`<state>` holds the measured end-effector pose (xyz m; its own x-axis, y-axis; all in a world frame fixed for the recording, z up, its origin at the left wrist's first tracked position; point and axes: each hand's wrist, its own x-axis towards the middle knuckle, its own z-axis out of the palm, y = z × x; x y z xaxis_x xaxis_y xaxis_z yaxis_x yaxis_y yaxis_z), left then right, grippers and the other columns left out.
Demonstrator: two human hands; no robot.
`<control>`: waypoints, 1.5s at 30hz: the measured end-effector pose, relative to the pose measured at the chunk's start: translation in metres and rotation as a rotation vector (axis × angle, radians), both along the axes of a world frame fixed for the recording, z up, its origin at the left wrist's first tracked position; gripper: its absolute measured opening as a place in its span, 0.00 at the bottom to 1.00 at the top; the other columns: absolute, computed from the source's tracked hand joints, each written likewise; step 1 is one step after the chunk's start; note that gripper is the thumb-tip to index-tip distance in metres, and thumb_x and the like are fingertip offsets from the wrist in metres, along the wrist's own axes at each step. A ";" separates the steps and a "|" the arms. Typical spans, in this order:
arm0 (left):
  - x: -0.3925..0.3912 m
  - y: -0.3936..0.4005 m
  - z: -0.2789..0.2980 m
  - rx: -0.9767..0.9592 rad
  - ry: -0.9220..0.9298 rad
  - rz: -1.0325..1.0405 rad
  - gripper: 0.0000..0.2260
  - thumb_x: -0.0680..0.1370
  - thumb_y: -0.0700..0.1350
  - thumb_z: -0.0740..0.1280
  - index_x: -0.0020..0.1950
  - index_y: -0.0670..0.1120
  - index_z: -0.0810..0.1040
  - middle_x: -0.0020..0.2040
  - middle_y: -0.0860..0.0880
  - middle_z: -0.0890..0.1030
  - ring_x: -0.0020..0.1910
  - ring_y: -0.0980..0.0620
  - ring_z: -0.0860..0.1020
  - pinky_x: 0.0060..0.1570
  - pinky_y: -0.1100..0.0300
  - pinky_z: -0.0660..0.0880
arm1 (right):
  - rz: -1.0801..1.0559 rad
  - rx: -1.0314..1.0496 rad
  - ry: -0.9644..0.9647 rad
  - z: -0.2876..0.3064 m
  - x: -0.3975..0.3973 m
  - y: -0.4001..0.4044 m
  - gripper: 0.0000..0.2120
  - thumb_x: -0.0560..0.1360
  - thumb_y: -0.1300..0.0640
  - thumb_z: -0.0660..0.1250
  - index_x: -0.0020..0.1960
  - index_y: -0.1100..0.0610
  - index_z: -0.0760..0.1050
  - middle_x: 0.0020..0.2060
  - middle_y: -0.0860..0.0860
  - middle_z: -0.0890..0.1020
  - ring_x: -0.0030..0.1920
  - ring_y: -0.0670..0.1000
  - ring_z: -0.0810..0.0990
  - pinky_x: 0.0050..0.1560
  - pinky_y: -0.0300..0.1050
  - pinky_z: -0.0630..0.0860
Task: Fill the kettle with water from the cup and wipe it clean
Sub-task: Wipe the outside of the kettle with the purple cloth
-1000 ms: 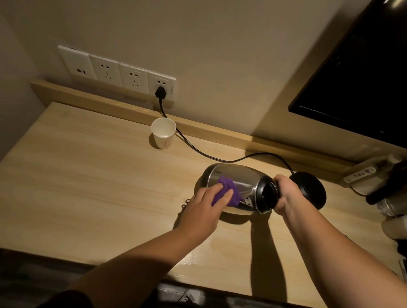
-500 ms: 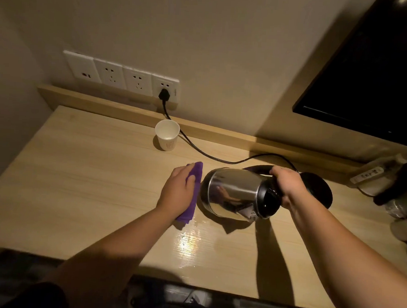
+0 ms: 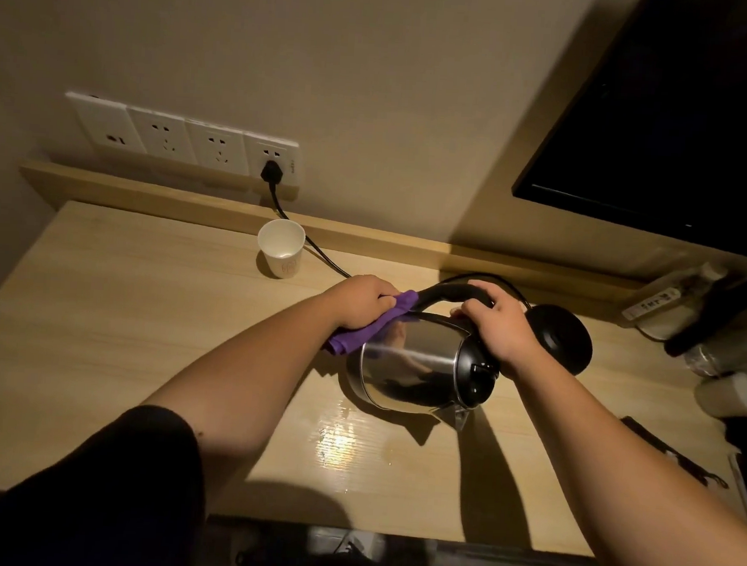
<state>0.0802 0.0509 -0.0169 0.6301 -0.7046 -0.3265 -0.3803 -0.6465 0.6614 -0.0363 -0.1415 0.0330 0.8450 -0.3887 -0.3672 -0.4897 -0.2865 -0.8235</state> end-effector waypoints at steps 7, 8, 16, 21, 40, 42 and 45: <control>-0.036 0.018 -0.026 -0.193 -0.098 0.252 0.14 0.83 0.46 0.56 0.64 0.48 0.76 0.58 0.52 0.72 0.53 0.54 0.73 0.54 0.61 0.68 | -0.186 0.086 0.005 -0.003 0.001 0.002 0.14 0.79 0.60 0.64 0.63 0.52 0.74 0.48 0.56 0.84 0.49 0.54 0.83 0.50 0.49 0.80; -0.044 0.021 -0.032 -0.225 -0.105 0.316 0.14 0.83 0.47 0.56 0.65 0.48 0.75 0.60 0.53 0.72 0.54 0.55 0.73 0.53 0.62 0.68 | -0.235 0.117 0.013 -0.004 0.000 0.002 0.12 0.78 0.60 0.65 0.60 0.51 0.75 0.48 0.57 0.84 0.49 0.55 0.84 0.51 0.52 0.81; -0.129 0.043 -0.073 -0.223 -0.116 0.592 0.12 0.82 0.49 0.57 0.64 0.52 0.72 0.65 0.55 0.67 0.54 0.56 0.75 0.55 0.58 0.75 | -0.505 0.196 0.076 -0.002 0.005 0.008 0.06 0.77 0.60 0.63 0.54 0.58 0.76 0.42 0.57 0.80 0.39 0.55 0.80 0.34 0.45 0.74; -0.159 0.041 -0.088 -0.137 -0.047 0.475 0.13 0.82 0.49 0.57 0.66 0.51 0.72 0.63 0.54 0.70 0.52 0.56 0.75 0.55 0.56 0.76 | -0.618 0.212 0.083 -0.002 0.009 0.017 0.03 0.76 0.59 0.64 0.50 0.57 0.74 0.41 0.57 0.80 0.41 0.56 0.81 0.41 0.49 0.78; -0.094 0.030 0.059 -0.302 -0.404 0.352 0.15 0.82 0.47 0.60 0.68 0.50 0.74 0.64 0.51 0.72 0.59 0.55 0.72 0.55 0.62 0.69 | -0.295 0.156 0.197 0.003 -0.002 0.008 0.15 0.79 0.44 0.64 0.53 0.56 0.75 0.47 0.58 0.83 0.49 0.58 0.82 0.52 0.58 0.80; -0.092 0.005 0.073 -0.207 -0.569 0.140 0.15 0.81 0.49 0.61 0.68 0.51 0.74 0.65 0.50 0.72 0.61 0.50 0.70 0.56 0.56 0.71 | -0.195 0.078 0.205 0.007 -0.005 0.000 0.17 0.79 0.41 0.62 0.54 0.55 0.75 0.50 0.56 0.82 0.51 0.57 0.80 0.56 0.59 0.77; -0.088 -0.029 0.081 0.075 -0.772 -0.185 0.15 0.80 0.50 0.63 0.67 0.52 0.73 0.65 0.47 0.71 0.60 0.45 0.70 0.53 0.51 0.71 | -0.079 -0.022 0.207 0.012 -0.008 -0.011 0.19 0.80 0.42 0.59 0.61 0.55 0.73 0.56 0.55 0.77 0.54 0.56 0.74 0.53 0.52 0.70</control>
